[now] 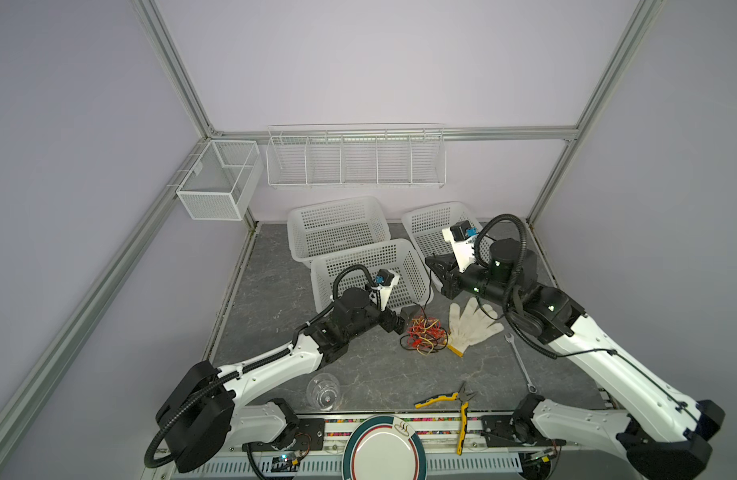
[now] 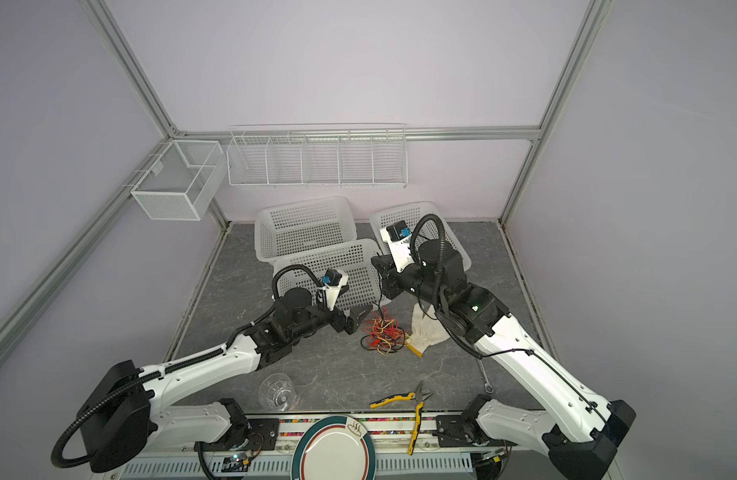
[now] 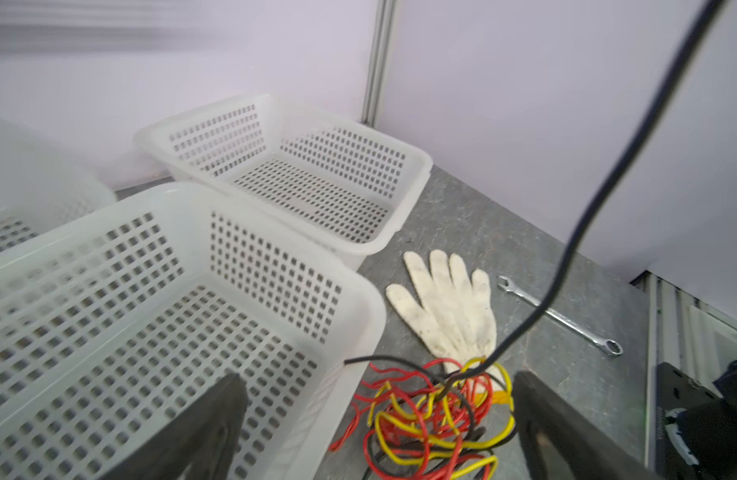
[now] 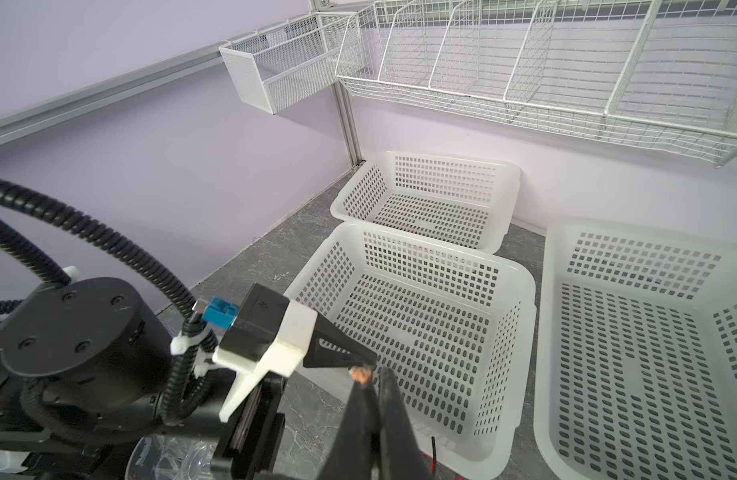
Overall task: Untangle the cables
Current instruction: 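Lift the black wire upward with the right gripper, pulling it from the tangle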
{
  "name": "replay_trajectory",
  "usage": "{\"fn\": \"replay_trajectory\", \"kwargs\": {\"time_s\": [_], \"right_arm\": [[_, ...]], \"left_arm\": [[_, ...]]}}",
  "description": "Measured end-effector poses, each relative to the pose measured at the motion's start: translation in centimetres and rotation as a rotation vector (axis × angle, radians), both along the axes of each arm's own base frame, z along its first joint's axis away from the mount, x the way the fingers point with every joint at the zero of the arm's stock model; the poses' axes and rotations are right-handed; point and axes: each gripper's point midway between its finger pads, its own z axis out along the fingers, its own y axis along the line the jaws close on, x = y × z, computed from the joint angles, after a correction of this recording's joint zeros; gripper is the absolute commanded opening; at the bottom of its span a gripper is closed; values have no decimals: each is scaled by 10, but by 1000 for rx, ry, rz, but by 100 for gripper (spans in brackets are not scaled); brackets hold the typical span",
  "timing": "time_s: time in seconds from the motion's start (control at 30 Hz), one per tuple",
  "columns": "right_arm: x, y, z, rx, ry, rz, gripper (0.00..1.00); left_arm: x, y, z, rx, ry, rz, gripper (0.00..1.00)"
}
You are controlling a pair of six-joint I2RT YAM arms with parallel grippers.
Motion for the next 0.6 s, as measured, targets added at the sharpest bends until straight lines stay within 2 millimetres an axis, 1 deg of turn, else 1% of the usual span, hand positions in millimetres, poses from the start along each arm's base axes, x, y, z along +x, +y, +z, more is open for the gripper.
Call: {"fn": "replay_trajectory", "kwargs": {"time_s": [0.07,0.17,0.2,0.27,0.3,0.37,0.43,0.47,0.5,0.6], "right_arm": [[1,2,-3,-8,2,3,6],[1,2,-3,-15,-2,8,6],[1,2,-3,-15,-5,9,6],[1,2,-2,-16,-9,10,7],[1,2,-2,-17,-10,11,7],[1,2,-2,-17,-11,11,6],[1,2,-1,-16,-14,10,7],[1,1,-1,-15,-16,6,8],[2,-1,-2,-17,-19,-5,9],[7,-10,-4,-24,-31,-59,14]], "left_arm": [[-4,-10,2,-10,-20,-38,99],[-8,-24,-4,-2,-30,-80,96],[-7,-28,-7,3,-30,-86,94],[-4,-34,-9,6,-33,-90,84],[-1,-38,-10,6,-33,-86,75],[5,-42,-11,2,-37,-73,54],[11,-47,-10,-2,-41,-61,27],[13,-50,-8,-5,-43,-59,16],[16,-53,-4,-12,-46,-58,0],[20,-60,11,-28,-59,-56,0]]}}
